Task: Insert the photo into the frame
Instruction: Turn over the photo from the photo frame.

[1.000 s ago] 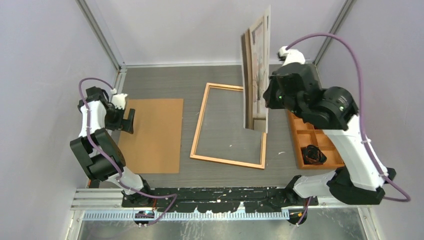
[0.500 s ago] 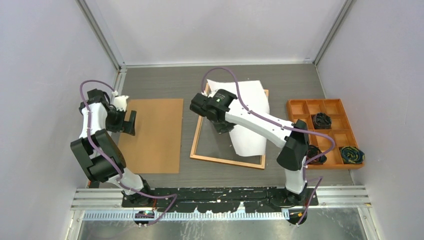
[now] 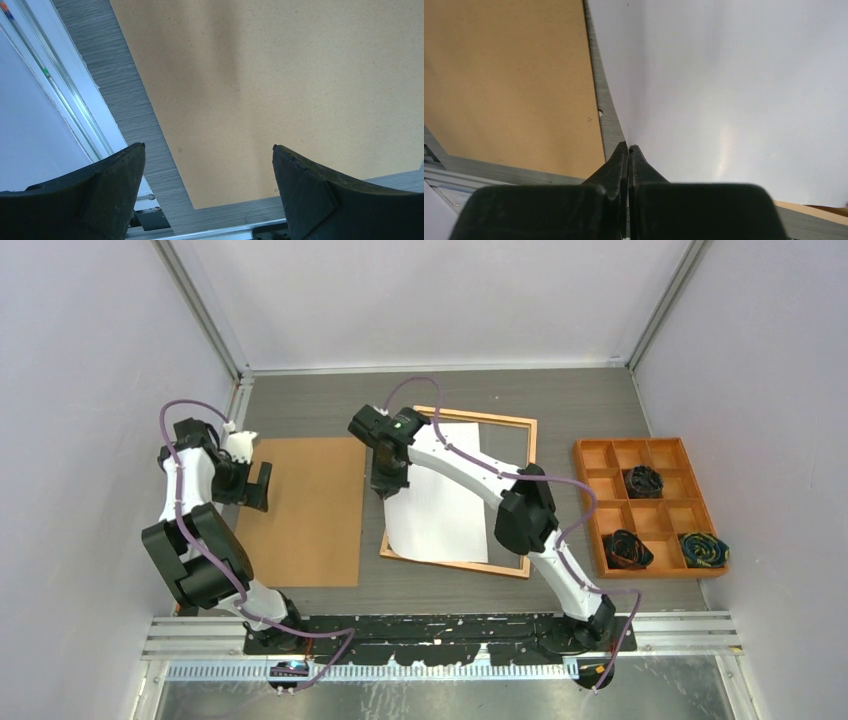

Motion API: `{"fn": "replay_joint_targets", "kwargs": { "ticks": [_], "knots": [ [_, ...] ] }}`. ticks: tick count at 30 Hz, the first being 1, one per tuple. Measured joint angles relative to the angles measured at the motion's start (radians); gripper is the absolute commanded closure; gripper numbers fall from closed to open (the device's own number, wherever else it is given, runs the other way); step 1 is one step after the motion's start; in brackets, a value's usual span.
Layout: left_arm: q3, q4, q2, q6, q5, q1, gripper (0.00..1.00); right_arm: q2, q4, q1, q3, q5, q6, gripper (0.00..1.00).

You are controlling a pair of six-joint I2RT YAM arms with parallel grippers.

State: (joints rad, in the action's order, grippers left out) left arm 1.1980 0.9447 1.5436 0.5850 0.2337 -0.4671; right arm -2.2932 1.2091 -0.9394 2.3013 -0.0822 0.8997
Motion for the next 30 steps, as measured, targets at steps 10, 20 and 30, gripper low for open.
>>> {"fn": "replay_joint_targets", "kwargs": {
  "ticks": [10,20,30],
  "knots": [
    [-0.003,-0.007,0.000,0.003,-0.016,0.000,0.00,-0.006,-0.057,0.008,-0.127,-0.019,0.195,0.99],
    [-0.006,-0.008,0.000,0.019,-0.029,0.000,0.00,0.005,-0.033,0.034,-0.146,-0.113,0.213,0.99],
    [-0.005,-0.008,0.003,0.022,-0.029,0.000,0.00,0.011,-0.005,0.047,-0.175,-0.169,0.209,0.99]
  ]
}}
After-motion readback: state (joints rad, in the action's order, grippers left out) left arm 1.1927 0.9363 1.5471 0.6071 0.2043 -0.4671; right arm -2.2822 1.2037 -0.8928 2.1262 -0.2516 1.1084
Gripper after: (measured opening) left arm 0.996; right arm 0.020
